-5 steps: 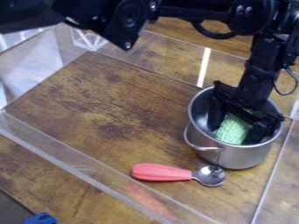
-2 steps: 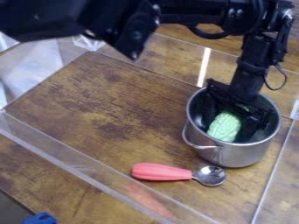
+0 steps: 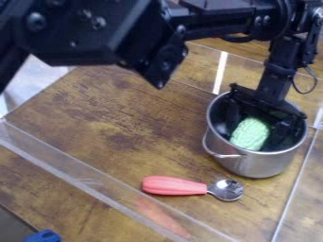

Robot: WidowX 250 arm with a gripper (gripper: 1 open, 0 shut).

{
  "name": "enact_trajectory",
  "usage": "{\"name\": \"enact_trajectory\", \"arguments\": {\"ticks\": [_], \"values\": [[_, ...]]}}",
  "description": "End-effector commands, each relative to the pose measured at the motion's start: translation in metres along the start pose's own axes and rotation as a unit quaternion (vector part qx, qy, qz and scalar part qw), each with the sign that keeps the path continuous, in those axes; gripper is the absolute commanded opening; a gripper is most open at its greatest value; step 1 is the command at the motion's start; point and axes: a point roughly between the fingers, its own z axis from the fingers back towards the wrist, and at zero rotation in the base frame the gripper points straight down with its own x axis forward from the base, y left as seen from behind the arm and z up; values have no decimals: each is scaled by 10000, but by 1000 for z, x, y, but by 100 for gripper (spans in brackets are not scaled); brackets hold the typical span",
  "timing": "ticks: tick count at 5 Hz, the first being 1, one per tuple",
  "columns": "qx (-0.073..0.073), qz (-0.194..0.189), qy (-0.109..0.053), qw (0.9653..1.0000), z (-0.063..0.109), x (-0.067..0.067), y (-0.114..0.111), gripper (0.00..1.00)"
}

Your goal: Remove the green object from the silver pot and put it on the table

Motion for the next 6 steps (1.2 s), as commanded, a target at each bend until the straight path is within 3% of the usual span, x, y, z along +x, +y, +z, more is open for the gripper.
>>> {"name": "enact_trajectory", "arguments": {"ticks": [1,2,3,5,6], "values": [[-35,-281,-244,9993,16,3,-6,100],[-74,-191,-233,9995,12,4,-11,0],[-114,-101,-222,9996,10,5,-16,0],[-262,356,-180,9989,6,1,-1,0],[-288,447,-164,9985,3,-8,4,0]]}}
